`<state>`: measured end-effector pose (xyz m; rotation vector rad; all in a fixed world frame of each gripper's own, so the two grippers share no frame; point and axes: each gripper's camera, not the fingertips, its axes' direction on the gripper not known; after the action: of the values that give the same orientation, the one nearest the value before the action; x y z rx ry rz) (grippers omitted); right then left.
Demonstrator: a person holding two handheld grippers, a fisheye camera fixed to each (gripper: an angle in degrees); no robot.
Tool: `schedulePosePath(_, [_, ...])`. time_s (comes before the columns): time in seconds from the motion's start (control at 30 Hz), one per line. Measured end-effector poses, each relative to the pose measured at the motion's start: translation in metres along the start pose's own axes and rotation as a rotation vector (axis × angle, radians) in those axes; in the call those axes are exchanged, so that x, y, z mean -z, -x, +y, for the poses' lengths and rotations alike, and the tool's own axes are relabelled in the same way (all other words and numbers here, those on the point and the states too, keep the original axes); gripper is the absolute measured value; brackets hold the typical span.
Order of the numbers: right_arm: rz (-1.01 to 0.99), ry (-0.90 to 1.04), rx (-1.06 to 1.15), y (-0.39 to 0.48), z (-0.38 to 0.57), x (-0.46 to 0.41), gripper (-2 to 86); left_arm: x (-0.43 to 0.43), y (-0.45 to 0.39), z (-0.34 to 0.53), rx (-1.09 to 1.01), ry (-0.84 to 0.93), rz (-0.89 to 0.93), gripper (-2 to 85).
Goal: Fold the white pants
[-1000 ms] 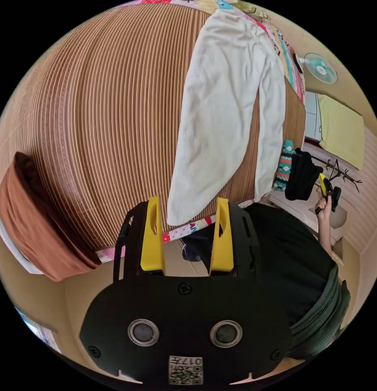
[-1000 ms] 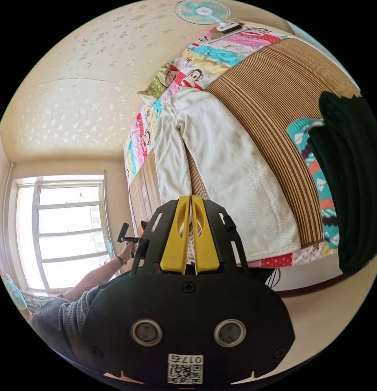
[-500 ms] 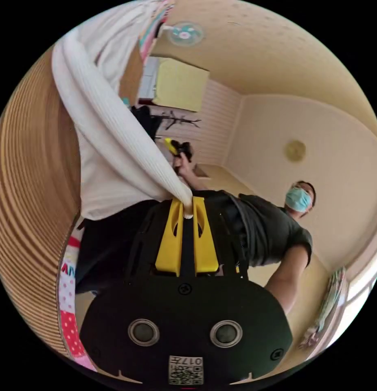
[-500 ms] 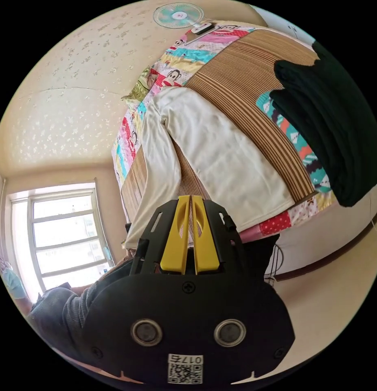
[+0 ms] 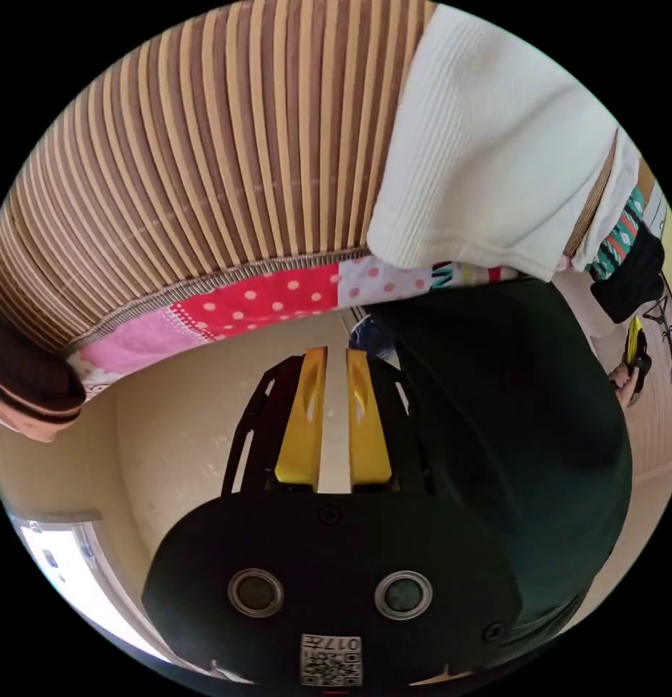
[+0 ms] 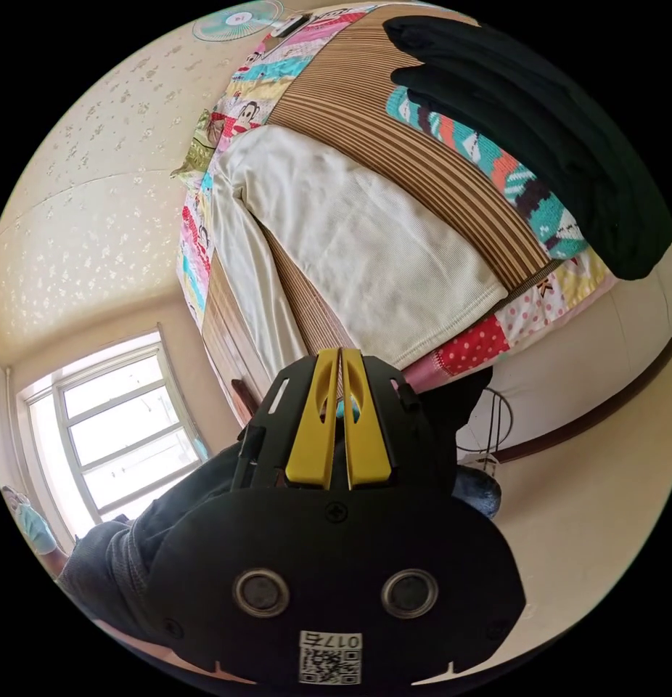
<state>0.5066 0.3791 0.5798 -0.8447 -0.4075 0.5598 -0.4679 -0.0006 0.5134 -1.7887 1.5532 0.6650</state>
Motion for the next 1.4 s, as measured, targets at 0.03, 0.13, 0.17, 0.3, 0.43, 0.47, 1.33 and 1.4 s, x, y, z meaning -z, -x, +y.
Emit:
schedulePosePath(0.03, [0.0,0.01,0.002,-0.001,-0.007,0.004,1.0,0.0,0.001,0.002,-0.001,-0.014,0.033,5.7])
schedulePosePath(0.13, [0.019,0.036,0.006,-0.004,-0.026,0.015,1.1,0.028,-0.001,0.019,-0.024,-0.229,0.159,5.7])
schedulePosePath(0.17, [0.052,0.05,0.0,-0.007,-0.033,0.018,1.1,0.048,-0.011,0.029,-0.07,-0.34,0.176,5.7])
schedulePosePath(0.3, [0.184,0.144,-0.029,-0.023,-0.056,0.019,2.2,0.111,-0.078,0.041,-0.282,-0.563,0.15,7.2])
schedulePosePath(0.43, [0.268,0.223,-0.027,-0.042,-0.08,0.02,6.8,0.127,-0.168,-0.005,-0.506,-0.467,0.07,16.6])
schedulePosePath(0.47, [0.299,0.249,-0.023,-0.047,-0.087,0.019,8.7,0.122,-0.197,-0.026,-0.519,-0.423,-0.011,17.9])
schedulePosePath(1.33, [0.651,0.427,0.181,-0.092,-0.15,-0.009,11.2,-0.001,-0.283,-0.137,-0.336,-0.192,-0.115,6.2])
schedulePosePath(1.4, [0.638,0.437,0.184,-0.1,-0.147,-0.006,8.7,0.006,-0.276,-0.136,-0.367,-0.171,-0.017,5.2])
